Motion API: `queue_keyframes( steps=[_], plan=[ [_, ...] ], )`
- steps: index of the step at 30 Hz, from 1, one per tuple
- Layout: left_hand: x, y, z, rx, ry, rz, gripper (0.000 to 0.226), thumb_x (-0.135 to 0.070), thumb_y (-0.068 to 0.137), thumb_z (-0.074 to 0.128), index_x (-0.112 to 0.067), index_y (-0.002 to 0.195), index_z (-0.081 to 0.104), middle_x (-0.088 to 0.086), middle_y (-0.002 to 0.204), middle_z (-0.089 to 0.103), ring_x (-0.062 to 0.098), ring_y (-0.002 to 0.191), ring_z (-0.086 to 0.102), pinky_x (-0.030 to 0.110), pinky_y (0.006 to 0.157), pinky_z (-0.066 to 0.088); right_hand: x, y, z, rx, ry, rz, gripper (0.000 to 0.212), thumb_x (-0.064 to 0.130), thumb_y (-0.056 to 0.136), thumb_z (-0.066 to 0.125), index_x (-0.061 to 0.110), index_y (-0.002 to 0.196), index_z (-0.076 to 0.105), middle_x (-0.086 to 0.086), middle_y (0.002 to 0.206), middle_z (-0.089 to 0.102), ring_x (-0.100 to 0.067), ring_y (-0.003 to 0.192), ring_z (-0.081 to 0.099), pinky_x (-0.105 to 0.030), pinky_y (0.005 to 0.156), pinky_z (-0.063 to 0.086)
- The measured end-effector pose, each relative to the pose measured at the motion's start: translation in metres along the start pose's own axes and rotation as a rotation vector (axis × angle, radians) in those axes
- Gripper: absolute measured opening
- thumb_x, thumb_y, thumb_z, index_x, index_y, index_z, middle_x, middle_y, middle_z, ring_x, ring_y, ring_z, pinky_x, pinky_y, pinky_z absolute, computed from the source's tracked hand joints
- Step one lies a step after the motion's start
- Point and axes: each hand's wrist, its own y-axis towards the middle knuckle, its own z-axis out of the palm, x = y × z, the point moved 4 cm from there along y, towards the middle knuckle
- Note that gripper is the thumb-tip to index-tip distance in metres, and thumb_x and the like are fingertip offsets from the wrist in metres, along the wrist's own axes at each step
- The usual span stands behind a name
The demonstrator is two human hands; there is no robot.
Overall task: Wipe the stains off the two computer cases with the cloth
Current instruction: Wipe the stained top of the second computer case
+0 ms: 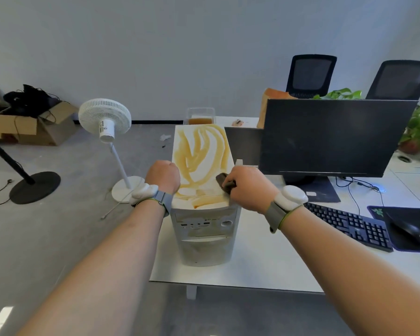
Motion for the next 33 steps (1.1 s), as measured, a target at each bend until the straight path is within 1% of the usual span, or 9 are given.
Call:
queue_keyframes(
  steps=[5, 9, 14, 19, 21, 24, 26, 29, 33],
  plan=[
    [0.000, -0.005, -0.003, 0.036, -0.179, -0.123, 0.027, 0.003, 0.093, 0.044, -0.003, 0.094, 0.070, 0.012, 0.096, 0.067, 0.026, 0.089, 0.065, 0.031, 0.071, 0.053, 0.000, 0.001, -0.010, -0.104, 0.117, 0.097, 0.041, 0.001, 0.083, 0.050, 0.016, 0.109, 0.077, -0.003, 0.108, 0.069, -0.029, 0.097, 0.064, -0.039, 0.078, 0.059],
    [0.005, -0.006, 0.000, 0.046, -0.350, -0.206, 0.028, 0.003, 0.092, 0.045, -0.005, 0.075, 0.066, 0.007, 0.071, 0.051, 0.023, 0.070, 0.056, 0.030, 0.062, 0.048, 0.008, -0.006, 0.008, -0.134, 0.102, 0.099, 0.042, 0.002, 0.084, 0.052, 0.017, 0.116, 0.076, -0.001, 0.115, 0.063, -0.025, 0.109, 0.055, -0.039, 0.095, 0.052],
    [0.009, 0.000, 0.005, 0.093, -0.465, -0.180, 0.033, 0.001, 0.093, 0.042, -0.008, 0.063, 0.052, 0.009, 0.083, 0.059, 0.021, 0.068, 0.056, 0.029, 0.059, 0.043, 0.010, -0.004, 0.002, -0.106, 0.122, 0.223, 0.033, 0.007, 0.083, 0.052, 0.017, 0.097, 0.081, 0.000, 0.098, 0.069, -0.020, 0.086, 0.063, -0.027, 0.066, 0.055],
    [0.013, 0.005, 0.005, 0.099, -0.459, -0.130, 0.027, -0.004, 0.096, 0.043, -0.004, 0.073, 0.057, 0.005, 0.070, 0.050, 0.025, 0.069, 0.056, 0.032, 0.061, 0.043, 0.024, -0.002, 0.015, -0.267, 0.170, 0.283, 0.027, 0.014, 0.083, 0.056, 0.017, 0.099, 0.077, 0.000, 0.104, 0.066, -0.024, 0.100, 0.056, -0.037, 0.083, 0.055],
    [0.013, 0.001, 0.004, 0.129, -0.520, -0.111, 0.030, 0.002, 0.093, 0.044, -0.004, 0.071, 0.065, 0.007, 0.076, 0.056, 0.023, 0.070, 0.061, 0.029, 0.060, 0.046, 0.031, -0.010, 0.026, -0.327, 0.146, 0.279, 0.022, 0.023, 0.084, 0.063, 0.021, 0.102, 0.077, 0.004, 0.104, 0.061, -0.019, 0.100, 0.049, -0.035, 0.082, 0.050],
    [0.014, -0.001, 0.004, 0.181, -0.534, -0.064, 0.031, 0.003, 0.090, 0.045, -0.007, 0.062, 0.055, 0.004, 0.070, 0.050, 0.018, 0.059, 0.049, 0.027, 0.053, 0.038, 0.029, -0.011, 0.020, -0.292, 0.160, 0.349, 0.019, 0.030, 0.084, 0.067, 0.014, 0.087, 0.076, -0.001, 0.089, 0.062, -0.023, 0.085, 0.059, -0.038, 0.071, 0.054],
    [0.014, 0.002, 0.003, 0.149, -0.636, -0.097, 0.025, -0.004, 0.095, 0.045, -0.006, 0.072, 0.055, 0.005, 0.068, 0.048, 0.024, 0.066, 0.051, 0.033, 0.061, 0.043, 0.020, -0.012, 0.010, -0.335, 0.218, 0.411, 0.021, 0.026, 0.087, 0.065, 0.009, 0.082, 0.074, -0.005, 0.085, 0.065, -0.026, 0.082, 0.062, -0.041, 0.072, 0.057],
    [0.008, 0.006, 0.000, 0.104, -0.541, -0.030, 0.018, -0.011, 0.097, 0.044, -0.007, 0.086, 0.057, 0.011, 0.081, 0.058, 0.031, 0.076, 0.054, 0.040, 0.073, 0.050, 0.015, -0.019, 0.011, -0.423, 0.251, 0.434, 0.019, 0.017, 0.091, 0.061, 0.014, 0.098, 0.079, -0.003, 0.102, 0.071, -0.025, 0.095, 0.063, -0.039, 0.085, 0.055],
    [0.009, 0.010, 0.005, 0.100, -0.491, -0.022, 0.023, -0.010, 0.095, 0.046, -0.005, 0.075, 0.055, 0.010, 0.074, 0.057, 0.028, 0.067, 0.054, 0.035, 0.063, 0.047, 0.021, -0.029, 0.030, -0.455, 0.196, 0.418, 0.027, 0.014, 0.085, 0.061, 0.022, 0.102, 0.081, 0.000, 0.101, 0.072, -0.024, 0.099, 0.060, -0.041, 0.084, 0.057]
  ],
)
